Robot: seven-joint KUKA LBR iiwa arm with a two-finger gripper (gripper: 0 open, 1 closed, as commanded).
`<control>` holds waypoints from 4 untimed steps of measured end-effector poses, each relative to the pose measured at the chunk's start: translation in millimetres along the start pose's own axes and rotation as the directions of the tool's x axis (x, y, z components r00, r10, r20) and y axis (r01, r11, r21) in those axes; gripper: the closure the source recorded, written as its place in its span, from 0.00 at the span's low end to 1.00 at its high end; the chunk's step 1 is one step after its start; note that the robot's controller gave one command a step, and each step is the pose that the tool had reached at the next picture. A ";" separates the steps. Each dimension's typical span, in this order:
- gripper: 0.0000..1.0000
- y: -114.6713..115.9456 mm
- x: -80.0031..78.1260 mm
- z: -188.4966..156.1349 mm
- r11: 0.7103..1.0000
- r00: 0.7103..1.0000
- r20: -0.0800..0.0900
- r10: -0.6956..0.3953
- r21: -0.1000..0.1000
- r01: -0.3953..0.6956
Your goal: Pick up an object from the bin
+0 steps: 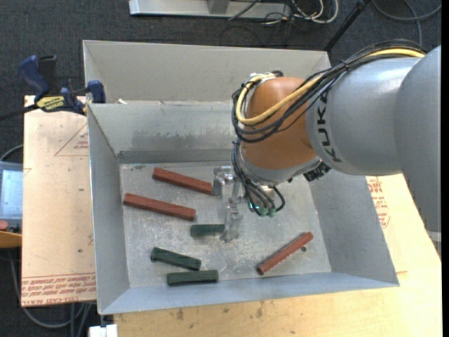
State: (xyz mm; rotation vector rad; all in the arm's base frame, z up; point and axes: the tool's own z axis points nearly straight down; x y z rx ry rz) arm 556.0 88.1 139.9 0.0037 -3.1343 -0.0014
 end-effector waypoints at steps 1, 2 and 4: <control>0.00 16.0 13.6 73.9 0.995 0.995 0.001 0.096 0.000 -0.096; 0.00 6.8 12.0 38.7 0.991 0.991 0.010 0.134 -0.002 -0.134; 0.00 10.9 5.5 71.0 0.929 0.929 0.005 0.370 -0.002 -0.370</control>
Offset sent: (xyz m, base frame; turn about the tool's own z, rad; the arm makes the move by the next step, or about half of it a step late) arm -0.0120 0.0146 -0.0699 0.0983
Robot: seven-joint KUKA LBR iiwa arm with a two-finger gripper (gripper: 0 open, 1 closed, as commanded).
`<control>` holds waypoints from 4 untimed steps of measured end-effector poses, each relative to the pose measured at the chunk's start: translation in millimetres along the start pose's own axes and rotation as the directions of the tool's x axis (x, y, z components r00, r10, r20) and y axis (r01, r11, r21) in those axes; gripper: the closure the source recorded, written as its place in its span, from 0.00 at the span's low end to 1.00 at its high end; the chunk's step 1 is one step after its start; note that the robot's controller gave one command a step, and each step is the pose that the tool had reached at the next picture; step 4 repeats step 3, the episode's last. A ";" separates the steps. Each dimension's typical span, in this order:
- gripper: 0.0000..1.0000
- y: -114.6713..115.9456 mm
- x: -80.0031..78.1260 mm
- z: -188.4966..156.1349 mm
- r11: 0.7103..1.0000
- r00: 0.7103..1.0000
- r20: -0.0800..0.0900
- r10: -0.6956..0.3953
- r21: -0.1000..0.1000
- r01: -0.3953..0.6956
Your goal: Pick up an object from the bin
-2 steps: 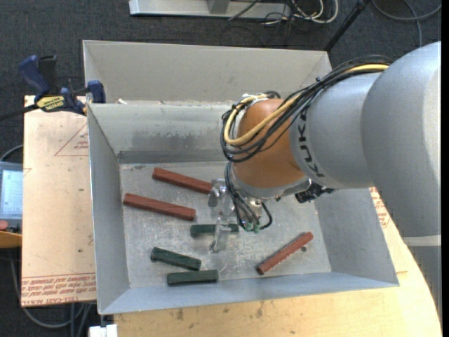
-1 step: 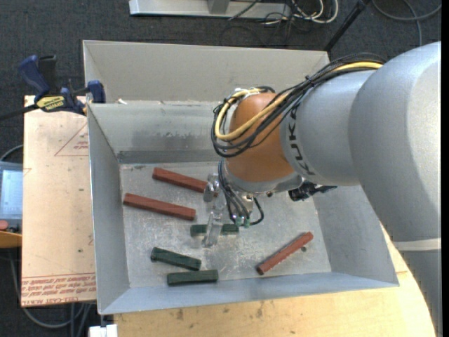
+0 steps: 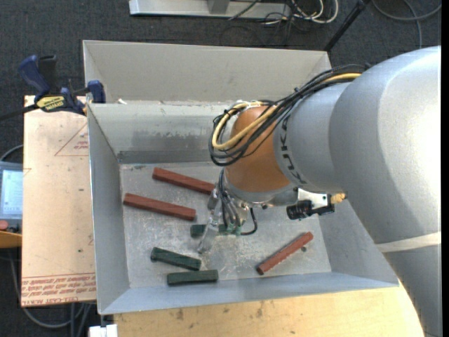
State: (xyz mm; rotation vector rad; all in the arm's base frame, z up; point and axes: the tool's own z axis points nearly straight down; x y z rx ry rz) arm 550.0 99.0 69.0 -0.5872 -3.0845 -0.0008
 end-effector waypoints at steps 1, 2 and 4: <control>0.00 0.2 -0.2 0.1 1.000 1.000 0.001 0.000 -0.001 0.000; 1.00 0.4 -0.8 -1.4 1.000 1.000 0.002 0.000 -0.001 0.000; 1.00 1.7 -2.2 -130.4 1.000 1.000 0.010 -0.003 -0.006 0.003</control>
Offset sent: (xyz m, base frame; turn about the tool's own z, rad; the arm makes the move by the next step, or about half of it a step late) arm 0.0000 0.0000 0.0000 0.0000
